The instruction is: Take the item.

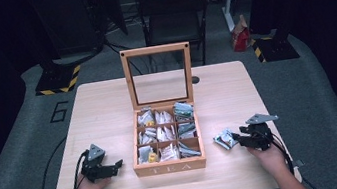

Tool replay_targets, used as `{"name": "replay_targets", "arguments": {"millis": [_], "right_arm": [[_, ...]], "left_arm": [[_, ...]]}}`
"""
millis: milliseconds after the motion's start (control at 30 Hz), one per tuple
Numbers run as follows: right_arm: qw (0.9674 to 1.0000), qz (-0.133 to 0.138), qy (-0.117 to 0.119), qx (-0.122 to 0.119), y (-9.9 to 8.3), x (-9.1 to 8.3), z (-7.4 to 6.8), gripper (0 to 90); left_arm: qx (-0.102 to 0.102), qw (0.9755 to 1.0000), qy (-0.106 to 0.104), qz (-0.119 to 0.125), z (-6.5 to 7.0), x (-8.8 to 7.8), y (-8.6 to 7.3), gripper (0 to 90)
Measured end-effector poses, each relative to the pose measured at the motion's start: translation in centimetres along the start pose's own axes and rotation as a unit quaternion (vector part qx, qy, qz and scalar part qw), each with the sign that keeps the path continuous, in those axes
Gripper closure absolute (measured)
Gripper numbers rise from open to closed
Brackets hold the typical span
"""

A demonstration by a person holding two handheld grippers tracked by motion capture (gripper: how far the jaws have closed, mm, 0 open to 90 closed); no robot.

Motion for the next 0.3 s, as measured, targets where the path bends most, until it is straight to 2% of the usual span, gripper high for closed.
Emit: {"name": "replay_targets", "arguments": {"millis": [133, 300], "right_arm": [[1.0000, -0.006, 0.000, 0.006, -0.15, 0.06, -0.02, 52.5], [0.9999, -0.009, -0.006, -0.005, -0.20, 0.13, -0.13, 52.3]], "left_arm": [[-0.001, 1.0000, -0.001, 0.000, 0.01, 0.01, 0.00, 15.0], [0.000, 1.0000, 0.000, 0.000, -0.01, 0.00, 0.00, 15.0]]}}
Point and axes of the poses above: each handheld gripper's, and its own axes: x roughly forward along the jaws, y roughly out of its top, z roughly to its right, the point moved 5 cm from there along x, roughly forward along the jaws, and after that the axes turned 6 degrees about -y, right-handed, at the moved point
